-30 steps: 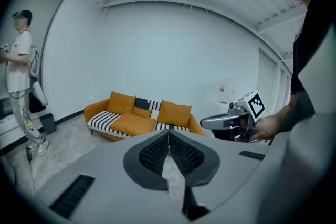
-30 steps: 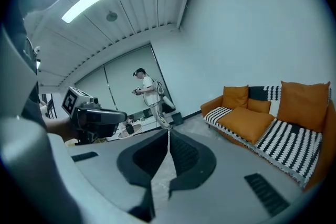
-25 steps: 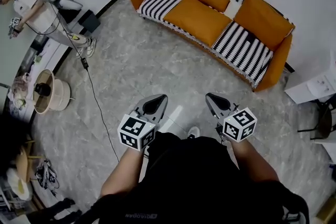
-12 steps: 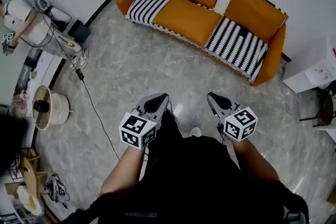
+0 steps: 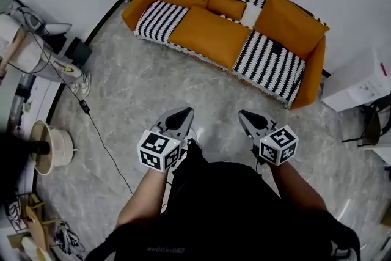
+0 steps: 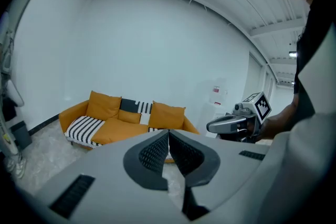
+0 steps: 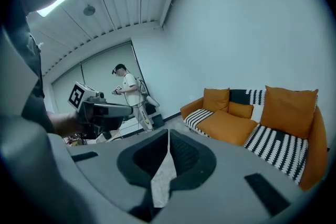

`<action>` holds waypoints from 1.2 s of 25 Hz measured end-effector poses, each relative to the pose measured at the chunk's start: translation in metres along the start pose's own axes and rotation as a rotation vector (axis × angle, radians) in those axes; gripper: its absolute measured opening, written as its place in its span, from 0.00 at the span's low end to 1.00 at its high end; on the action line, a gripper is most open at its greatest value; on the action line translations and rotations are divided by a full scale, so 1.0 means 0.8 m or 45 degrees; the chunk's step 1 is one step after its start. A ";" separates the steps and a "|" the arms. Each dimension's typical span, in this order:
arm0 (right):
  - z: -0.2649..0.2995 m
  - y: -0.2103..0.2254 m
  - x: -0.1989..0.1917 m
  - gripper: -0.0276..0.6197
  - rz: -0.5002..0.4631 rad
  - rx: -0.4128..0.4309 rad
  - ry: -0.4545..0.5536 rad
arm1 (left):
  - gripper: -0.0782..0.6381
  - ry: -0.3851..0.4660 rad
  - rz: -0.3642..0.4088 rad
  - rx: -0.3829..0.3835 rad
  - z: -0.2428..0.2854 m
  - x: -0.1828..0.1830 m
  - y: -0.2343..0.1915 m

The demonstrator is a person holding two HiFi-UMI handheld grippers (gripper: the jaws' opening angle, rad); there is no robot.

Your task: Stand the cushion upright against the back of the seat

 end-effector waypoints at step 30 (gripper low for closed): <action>0.259 0.059 0.140 0.10 0.039 -0.214 0.023 | 0.13 -0.026 0.001 -0.105 0.073 0.087 -0.319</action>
Point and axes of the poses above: the fingertips, and each gripper's own axes: z forward along the fingers, y to its right, x out of its top, the point moved 1 cm from there along -z, backward along the fingers, and after that the axes turned 1 degree about -z, right-handed, at the moved point
